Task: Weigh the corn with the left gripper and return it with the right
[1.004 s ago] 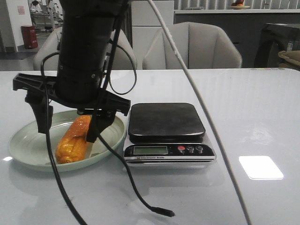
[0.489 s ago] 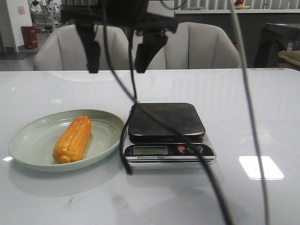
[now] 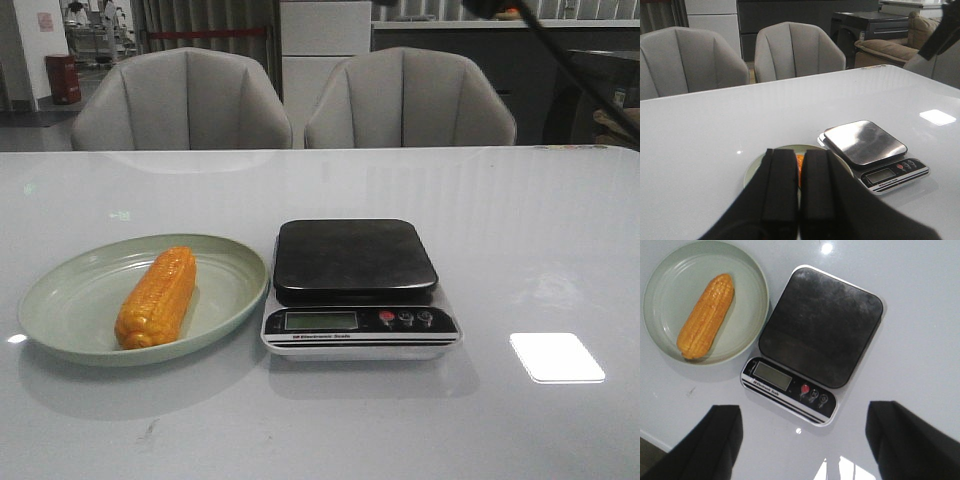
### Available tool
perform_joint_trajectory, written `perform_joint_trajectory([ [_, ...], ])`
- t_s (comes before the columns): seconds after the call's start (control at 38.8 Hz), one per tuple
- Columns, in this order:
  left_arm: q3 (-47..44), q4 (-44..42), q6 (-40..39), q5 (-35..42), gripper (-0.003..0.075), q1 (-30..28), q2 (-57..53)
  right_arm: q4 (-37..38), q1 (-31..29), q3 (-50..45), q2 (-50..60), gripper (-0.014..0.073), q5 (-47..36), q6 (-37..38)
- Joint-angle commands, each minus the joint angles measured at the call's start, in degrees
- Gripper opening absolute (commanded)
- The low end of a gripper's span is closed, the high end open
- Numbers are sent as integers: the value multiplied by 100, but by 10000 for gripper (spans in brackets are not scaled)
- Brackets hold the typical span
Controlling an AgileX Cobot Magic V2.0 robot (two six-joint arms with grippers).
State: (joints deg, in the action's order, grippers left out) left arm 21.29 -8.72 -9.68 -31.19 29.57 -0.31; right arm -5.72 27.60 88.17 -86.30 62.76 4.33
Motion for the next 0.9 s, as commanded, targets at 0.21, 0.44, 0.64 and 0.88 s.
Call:
perform_joint_trajectory([
  [0.21,152,-28,-11,451,125,5,1,-73,-52,-2076,2541,606,-1208,-267],
  [0.44,152,-28,-11,451,125,5,1,-73,-52,-3716,4487,606,-2234,-267],
  [0.64,152,-28,-11,451,125,5,1,-67,-52,-4976,5899,606,-3064,-267],
  [0.88,152,-28,-11,451,125,5,1,-50,-52,-6517,7722,606,-4421,-269],
])
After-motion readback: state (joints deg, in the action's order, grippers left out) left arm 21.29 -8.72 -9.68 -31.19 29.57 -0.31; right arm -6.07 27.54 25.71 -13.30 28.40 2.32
